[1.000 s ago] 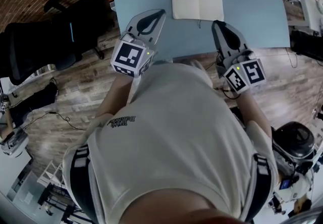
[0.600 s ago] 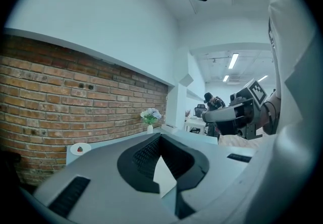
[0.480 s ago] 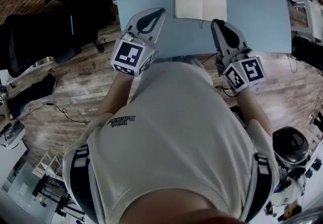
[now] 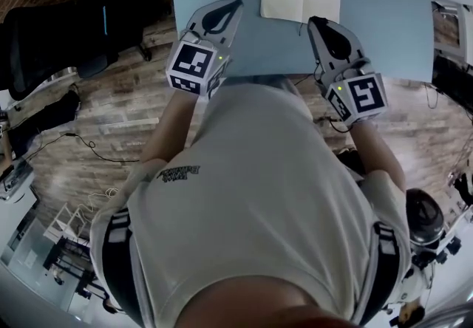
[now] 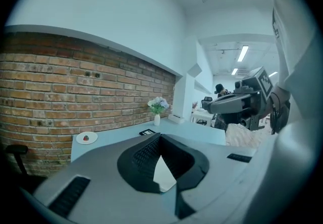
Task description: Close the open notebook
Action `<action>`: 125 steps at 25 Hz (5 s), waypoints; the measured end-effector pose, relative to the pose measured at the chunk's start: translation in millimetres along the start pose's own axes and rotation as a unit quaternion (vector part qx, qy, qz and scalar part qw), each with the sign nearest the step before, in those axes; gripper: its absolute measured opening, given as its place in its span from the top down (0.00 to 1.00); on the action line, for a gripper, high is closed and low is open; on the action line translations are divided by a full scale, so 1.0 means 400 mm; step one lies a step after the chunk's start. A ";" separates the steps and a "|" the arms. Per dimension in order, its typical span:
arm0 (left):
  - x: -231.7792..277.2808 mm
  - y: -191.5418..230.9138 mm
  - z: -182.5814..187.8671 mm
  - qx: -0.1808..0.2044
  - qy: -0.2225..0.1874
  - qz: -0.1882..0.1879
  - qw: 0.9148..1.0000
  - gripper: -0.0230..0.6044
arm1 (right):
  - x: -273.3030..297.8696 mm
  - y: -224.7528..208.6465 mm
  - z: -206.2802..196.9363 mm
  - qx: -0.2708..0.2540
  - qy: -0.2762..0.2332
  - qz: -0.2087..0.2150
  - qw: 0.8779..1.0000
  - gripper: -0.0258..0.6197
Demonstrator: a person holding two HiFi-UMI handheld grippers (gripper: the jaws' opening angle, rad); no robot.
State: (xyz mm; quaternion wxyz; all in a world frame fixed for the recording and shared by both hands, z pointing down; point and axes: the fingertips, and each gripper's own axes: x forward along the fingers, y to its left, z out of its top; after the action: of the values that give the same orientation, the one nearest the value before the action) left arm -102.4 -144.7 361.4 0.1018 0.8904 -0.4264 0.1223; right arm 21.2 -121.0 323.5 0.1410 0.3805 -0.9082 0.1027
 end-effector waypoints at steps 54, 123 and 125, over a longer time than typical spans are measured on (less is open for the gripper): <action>0.279 -0.091 -0.401 -0.054 0.158 -0.115 0.979 0.95 | 0.296 -0.051 -0.457 -0.014 0.135 -0.027 0.990 0.93; 0.534 -0.294 -0.445 -0.059 0.235 -0.141 0.960 0.95 | 0.014 -0.377 -0.604 0.031 0.166 -0.179 0.969 0.83; 0.551 -0.296 -0.471 -0.056 0.246 -0.145 0.957 0.95 | 0.017 -0.404 -0.670 0.057 0.191 -0.179 0.964 0.82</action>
State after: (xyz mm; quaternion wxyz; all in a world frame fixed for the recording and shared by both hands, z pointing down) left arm 99.6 -179.8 598.5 0.2699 0.8778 -0.2605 0.2979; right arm 180.6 -158.2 590.5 0.3060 0.5172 -0.7743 0.1983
